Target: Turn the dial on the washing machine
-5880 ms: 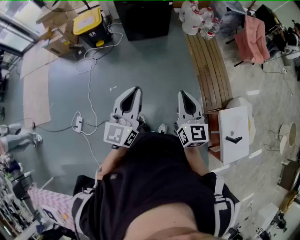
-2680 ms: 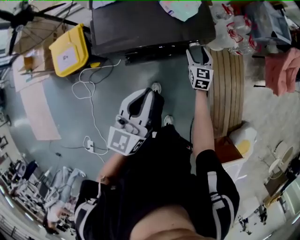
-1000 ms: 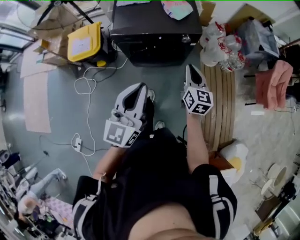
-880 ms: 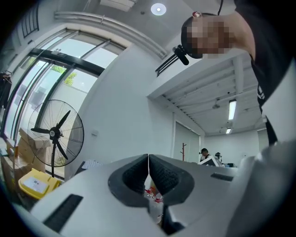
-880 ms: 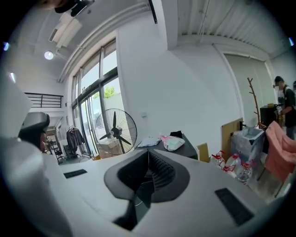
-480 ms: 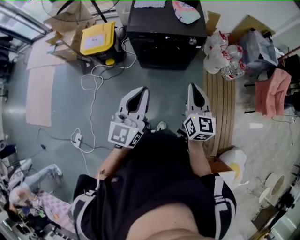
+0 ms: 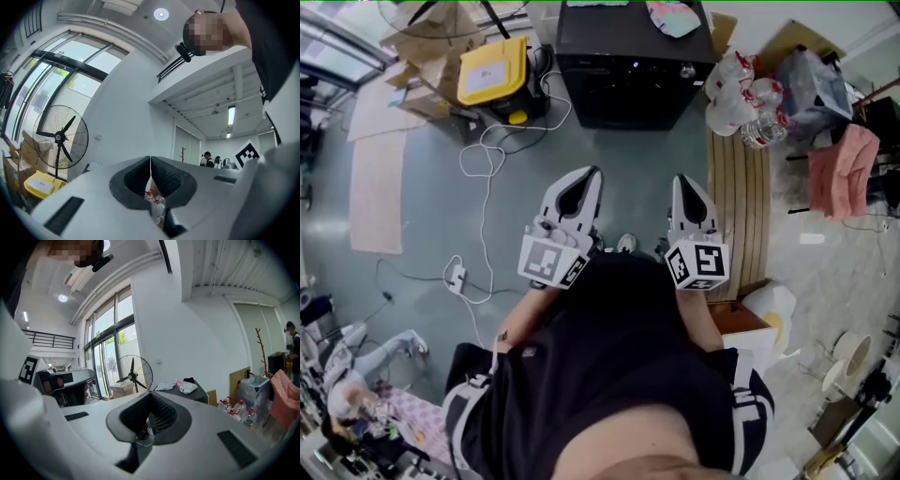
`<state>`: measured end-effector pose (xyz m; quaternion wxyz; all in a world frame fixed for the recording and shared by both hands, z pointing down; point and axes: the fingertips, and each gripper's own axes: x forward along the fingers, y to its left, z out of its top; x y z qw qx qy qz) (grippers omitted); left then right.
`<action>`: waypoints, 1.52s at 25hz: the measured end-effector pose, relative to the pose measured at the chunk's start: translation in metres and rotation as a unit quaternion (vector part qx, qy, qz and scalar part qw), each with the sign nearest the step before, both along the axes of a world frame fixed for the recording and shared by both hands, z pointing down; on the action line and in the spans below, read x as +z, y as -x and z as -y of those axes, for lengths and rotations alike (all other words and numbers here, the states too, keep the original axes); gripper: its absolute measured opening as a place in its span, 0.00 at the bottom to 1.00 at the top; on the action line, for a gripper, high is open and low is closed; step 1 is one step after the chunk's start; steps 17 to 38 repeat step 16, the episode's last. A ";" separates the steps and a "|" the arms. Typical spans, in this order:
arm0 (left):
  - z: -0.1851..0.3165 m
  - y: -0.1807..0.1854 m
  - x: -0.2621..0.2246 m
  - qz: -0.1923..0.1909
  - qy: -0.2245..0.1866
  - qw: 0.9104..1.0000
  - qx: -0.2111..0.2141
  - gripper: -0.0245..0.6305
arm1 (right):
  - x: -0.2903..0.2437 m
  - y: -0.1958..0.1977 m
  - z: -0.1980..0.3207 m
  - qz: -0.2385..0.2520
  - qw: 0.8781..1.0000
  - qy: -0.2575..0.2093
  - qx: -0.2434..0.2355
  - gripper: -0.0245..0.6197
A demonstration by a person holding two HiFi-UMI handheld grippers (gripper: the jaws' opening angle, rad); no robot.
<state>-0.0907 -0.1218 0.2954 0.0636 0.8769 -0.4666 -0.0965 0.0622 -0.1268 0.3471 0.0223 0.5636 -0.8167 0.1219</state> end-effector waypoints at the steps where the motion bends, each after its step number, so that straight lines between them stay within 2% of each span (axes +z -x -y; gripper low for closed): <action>1: -0.001 0.001 0.001 -0.001 0.000 1.000 0.002 0.07 | -0.001 0.001 0.000 0.000 1.000 -0.003 0.001 0.08; 13: 0.004 0.014 -0.001 -0.002 0.001 1.000 0.007 0.07 | -0.006 0.013 0.006 -0.006 1.000 -0.007 0.008 0.08; 38: 0.007 0.015 0.000 -0.001 0.002 1.000 0.008 0.07 | -0.005 0.014 0.009 -0.007 1.000 -0.007 0.008 0.08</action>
